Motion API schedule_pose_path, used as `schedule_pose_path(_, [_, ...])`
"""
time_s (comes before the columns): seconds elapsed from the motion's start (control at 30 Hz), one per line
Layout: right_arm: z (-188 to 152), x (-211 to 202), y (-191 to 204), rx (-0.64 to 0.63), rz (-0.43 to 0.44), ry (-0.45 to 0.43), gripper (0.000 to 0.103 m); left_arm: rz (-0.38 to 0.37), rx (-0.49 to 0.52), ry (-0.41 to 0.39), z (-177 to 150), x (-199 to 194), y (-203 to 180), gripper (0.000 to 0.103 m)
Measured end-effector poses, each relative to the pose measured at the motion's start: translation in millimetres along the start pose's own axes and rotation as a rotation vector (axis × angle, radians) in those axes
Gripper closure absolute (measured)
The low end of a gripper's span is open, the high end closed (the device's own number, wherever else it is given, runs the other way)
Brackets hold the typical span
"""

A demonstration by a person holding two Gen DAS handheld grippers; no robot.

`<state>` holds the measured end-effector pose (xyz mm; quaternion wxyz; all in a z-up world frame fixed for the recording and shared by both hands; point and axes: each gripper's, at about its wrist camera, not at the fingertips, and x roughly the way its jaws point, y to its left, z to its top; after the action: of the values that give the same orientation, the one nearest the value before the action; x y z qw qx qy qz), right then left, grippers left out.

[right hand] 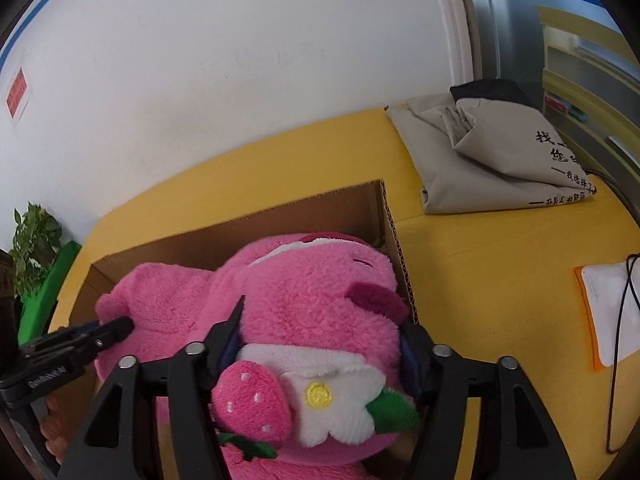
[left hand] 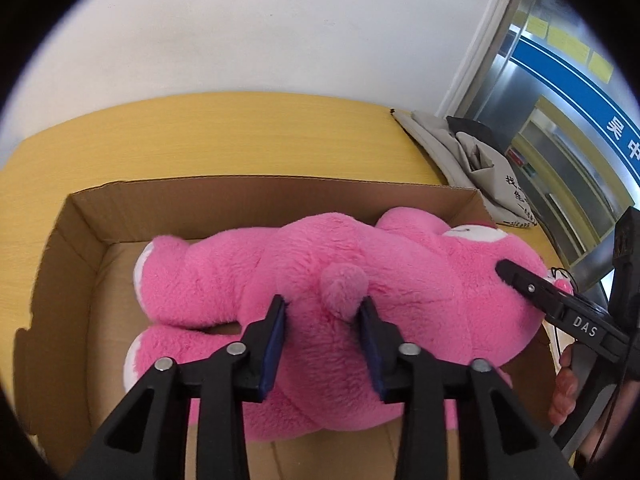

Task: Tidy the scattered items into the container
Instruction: 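Lower the pink bear into the box and open both grippers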

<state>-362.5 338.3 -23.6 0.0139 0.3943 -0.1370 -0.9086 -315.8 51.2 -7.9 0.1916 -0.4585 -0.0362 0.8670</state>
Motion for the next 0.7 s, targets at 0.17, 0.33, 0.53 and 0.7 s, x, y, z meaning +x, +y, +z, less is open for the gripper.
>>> schedule_pose_path(0.17, [-14.0, -32.9, -3.1, -0.092, 0.037, 0.068, 0.01, 0.064, 0.073, 0.015, -20.5, -55.7, 24.6, 0.057])
schedule_pose_path(0.33, [-65.6, -82.9, 11.2, -0.232, 0.206, 0.162, 0.0, 0.145, 0.017, 0.16, -69.5, -92.1, 81.9, 0.052])
schedule_pose_path(0.53, [-125.7, -84.2, 26.9, -0.323, 0.205, 0.28, 0.0, 0.154, 0.024, 0.271, -122.4, -96.9, 102.5, 0.053])
schedule_pose_path(0.7, [-141.9, -88.0, 26.3, -0.326, 0.131, 0.308, 0.004, 0.076, -0.038, 0.339, -139.3, -106.0, 101.3, 0.053])
